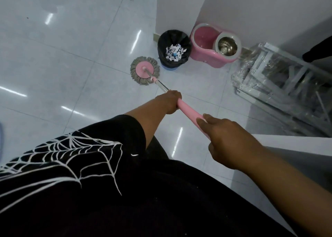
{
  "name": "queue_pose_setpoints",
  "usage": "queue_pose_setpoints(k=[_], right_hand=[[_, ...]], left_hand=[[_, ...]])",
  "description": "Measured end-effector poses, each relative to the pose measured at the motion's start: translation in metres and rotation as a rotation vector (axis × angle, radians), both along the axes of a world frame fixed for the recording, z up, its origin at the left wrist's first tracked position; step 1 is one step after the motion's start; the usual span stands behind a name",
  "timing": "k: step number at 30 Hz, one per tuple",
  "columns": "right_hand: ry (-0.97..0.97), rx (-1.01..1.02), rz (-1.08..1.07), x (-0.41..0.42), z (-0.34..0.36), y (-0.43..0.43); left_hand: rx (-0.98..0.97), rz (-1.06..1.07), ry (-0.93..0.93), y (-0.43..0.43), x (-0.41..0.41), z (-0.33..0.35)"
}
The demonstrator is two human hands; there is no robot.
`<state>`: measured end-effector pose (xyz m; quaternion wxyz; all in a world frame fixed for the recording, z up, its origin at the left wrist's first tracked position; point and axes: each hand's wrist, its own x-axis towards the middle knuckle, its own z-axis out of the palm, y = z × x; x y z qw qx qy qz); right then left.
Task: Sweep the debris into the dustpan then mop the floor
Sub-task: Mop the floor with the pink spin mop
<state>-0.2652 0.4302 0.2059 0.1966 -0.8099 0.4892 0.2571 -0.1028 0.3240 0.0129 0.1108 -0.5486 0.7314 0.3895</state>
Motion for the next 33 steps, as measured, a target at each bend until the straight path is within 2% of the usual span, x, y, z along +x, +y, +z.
queue_pose_setpoints(k=[5,12,18,25,33], right_hand=[[-0.018,0.015,0.016,0.053,-0.014,-0.089],[-0.074,-0.004,0.005,0.132,-0.045,-0.208],[-0.124,-0.048,-0.049,0.164,-0.063,-0.255],[-0.115,-0.061,-0.098,0.16,-0.049,-0.203],[-0.062,-0.003,-0.154,0.117,-0.014,-0.05]], left_hand=[[-0.028,0.068,0.04,-0.085,0.058,-0.016],[-0.043,0.059,-0.009,-0.213,0.139,-0.04],[-0.055,0.043,-0.064,-0.269,0.17,-0.043],[-0.015,-0.006,-0.121,-0.226,0.154,-0.03],[0.004,-0.131,-0.1,-0.076,0.101,-0.009]])
